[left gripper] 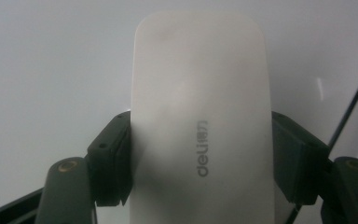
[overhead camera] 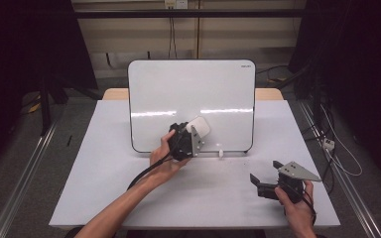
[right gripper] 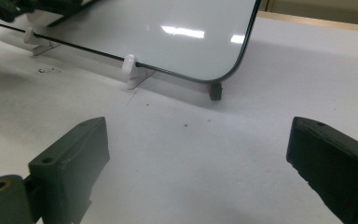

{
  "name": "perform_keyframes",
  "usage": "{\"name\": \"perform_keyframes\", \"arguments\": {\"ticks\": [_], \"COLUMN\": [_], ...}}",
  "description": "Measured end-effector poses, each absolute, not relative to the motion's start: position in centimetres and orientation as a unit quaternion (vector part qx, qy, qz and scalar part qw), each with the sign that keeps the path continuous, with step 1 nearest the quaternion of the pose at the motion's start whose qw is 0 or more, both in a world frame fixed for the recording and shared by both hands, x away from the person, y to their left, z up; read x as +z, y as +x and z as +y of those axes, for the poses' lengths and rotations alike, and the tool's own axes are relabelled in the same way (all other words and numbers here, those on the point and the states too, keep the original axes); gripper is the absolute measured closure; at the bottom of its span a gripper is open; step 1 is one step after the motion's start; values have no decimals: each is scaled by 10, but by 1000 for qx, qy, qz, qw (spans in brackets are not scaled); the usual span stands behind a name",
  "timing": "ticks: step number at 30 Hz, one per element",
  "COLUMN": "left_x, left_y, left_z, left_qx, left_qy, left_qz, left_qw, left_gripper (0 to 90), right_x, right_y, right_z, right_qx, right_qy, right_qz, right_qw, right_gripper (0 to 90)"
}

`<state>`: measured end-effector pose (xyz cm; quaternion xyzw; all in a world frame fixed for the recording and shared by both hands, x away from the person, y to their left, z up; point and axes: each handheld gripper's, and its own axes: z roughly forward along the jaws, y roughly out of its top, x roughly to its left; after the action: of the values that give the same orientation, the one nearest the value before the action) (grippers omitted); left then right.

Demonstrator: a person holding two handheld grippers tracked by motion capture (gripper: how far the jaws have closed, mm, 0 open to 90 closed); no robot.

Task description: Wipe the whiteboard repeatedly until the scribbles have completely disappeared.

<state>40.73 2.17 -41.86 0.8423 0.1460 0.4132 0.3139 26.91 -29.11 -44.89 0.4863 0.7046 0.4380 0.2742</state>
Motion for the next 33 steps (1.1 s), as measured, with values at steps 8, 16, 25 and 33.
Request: {"name": "perform_keyframes", "arguments": {"ticks": [8,16,25,33], "left_x": [-408,-409,-408,-402], "left_y": [419,420,421,418], "left_z": [69,102,108,114], "left_qx": [422,422,403,369], "left_qy": [826,808,808,804], "left_qz": [195,237,247,259], "left_qw": [318,335,352,387], "left_gripper": [311,311,312,312], "right_x": [-449,-449,-449,-449], "right_y": [269,270,270,271], "right_z": [-291,-291,-291,-290], "right_qx": [437,436,436,436], "right_qy": [487,488,488,488], "right_qz": [704,704,704,704], "right_qw": [275,275,275,276], "right_gripper": [54,54,55,54]}}
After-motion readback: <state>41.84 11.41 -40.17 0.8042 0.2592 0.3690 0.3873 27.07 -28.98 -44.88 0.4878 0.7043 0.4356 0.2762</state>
